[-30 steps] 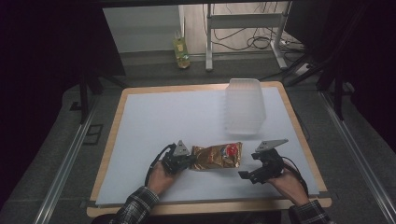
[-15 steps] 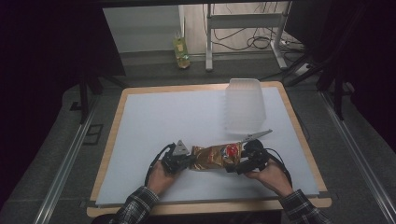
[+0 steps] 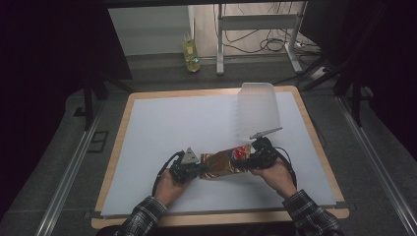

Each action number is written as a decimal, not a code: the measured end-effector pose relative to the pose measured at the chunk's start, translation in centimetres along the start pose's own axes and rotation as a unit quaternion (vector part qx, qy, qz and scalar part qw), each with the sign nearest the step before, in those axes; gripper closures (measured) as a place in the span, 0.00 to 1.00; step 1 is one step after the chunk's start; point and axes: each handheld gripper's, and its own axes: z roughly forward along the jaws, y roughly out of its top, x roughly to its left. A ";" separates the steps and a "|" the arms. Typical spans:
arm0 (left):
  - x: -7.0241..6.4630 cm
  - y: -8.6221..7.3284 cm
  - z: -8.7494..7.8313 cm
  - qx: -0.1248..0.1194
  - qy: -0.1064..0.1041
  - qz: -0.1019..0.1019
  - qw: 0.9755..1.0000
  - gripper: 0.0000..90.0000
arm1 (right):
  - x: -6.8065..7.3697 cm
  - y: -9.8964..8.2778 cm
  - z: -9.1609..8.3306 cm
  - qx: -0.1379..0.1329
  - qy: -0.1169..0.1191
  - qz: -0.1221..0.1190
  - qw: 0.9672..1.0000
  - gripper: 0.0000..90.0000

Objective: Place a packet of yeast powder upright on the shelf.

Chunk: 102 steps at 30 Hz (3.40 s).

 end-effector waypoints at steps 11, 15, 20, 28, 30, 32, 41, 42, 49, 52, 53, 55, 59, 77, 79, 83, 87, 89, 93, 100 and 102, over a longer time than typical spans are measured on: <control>-0.1 -0.2 -0.8 -0.027 -0.014 -0.011 0.999 0.88 | 0.4 0.7 -1.2 -0.011 0.014 -0.035 0.999 0.84; -0.4 -0.1 -1.1 -0.026 -0.010 -0.004 1.000 0.85 | 0.8 1.3 -2.0 -0.014 0.012 -0.055 0.998 0.85; -0.6 0.1 -1.6 -0.039 -0.011 -0.001 0.999 0.77 | 1.0 2.0 -3.2 -0.020 0.010 -0.070 0.997 0.85; -0.7 0.1 -2.3 -0.051 -0.005 0.003 0.999 0.66 | 1.0 3.0 -4.5 -0.028 -0.005 -0.099 0.995 0.85; -0.7 0.1 -2.4 -0.055 -0.006 0.004 0.998 0.62 | 1.1 3.1 -4.8 -0.026 -0.012 -0.106 0.994 0.85; -0.8 0.1 -2.5 -0.058 -0.005 0.005 0.998 0.60 | 1.0 3.3 -5.0 -0.027 -0.016 -0.112 0.993 0.85; -0.8 0.1 -2.7 -0.061 -0.001 0.006 0.998 0.45 | 0.9 4.1 -6.4 -0.029 -0.033 -0.122 0.992 0.85; -0.7 0.1 -2.8 -0.062 -0.004 0.004 0.998 0.44 | 0.9 4.2 -6.5 -0.027 -0.035 -0.124 0.991 0.85; -0.6 0.0 -3.0 -0.067 -0.004 0.002 0.998 0.34 | 0.6 4.9 -7.6 -0.028 -0.045 -0.128 0.990 0.85; -0.5 0.0 -2.9 -0.065 -0.005 0.000 0.998 0.32 | 0.6 5.2 -7.9 -0.030 -0.047 -0.134 0.989 0.85; -0.5 0.0 -2.9 -0.064 -0.005 0.001 0.998 0.32 | 0.6 5.3 -8.1 -0.031 -0.049 -0.137 0.989 0.85; -0.6 0.1 -2.9 -0.063 -0.005 0.001 0.998 0.31 | 0.6 5.5 -8.4 -0.030 -0.053 -0.141 0.988 0.85; -0.7 0.1 -2.9 -0.063 0.000 0.000 0.998 0.26 | 0.4 6.1 -9.0 -0.033 -0.055 -0.145 0.987 0.85; -1.0 0.0 -1.9 -0.024 0.006 0.008 1.000 0.14 | -0.5 8.8 -11.5 -0.019 -0.057 -0.191 0.980 0.86; -1.0 0.1 -2.0 -0.026 0.000 0.007 1.000 0.13 | -0.6 9.2 -12.0 -0.019 -0.062 -0.189 0.980 0.86; -1.1 0.1 -2.0 -0.031 -0.009 0.008 0.999 0.08 | -1.0 10.1 -13.1 -0.026 -0.071 -0.189 0.979 0.86; -1.2 0.1 -2.0 -0.034 -0.012 0.012 0.999 0.05 | -1.3 11.1 -14.1 -0.029 -0.084 -0.200 0.976 0.86; -1.1 0.1 -2.0 -0.033 -0.014 0.013 0.999 0.05 | -1.5 11.7 -14.6 -0.032 -0.088 -0.206 0.974 0.86; -1.1 0.1 -2.1 -0.033 -0.012 0.012 0.999 0.04 | -1.7 12.9 -15.5 -0.034 -0.097 -0.217 0.971 0.86; -1.1 0.1 -2.1 -0.032 -0.010 0.014 0.999 0.04 | -2.9 14.4 -16.4 -0.027 -0.121 -0.233 0.964 0.86; -1.1 0.1 -2.1 -0.030 -0.012 0.014 0.999 0.04 | -3.4 14.6 -16.5 -0.023 -0.126 -0.239 0.963 0.86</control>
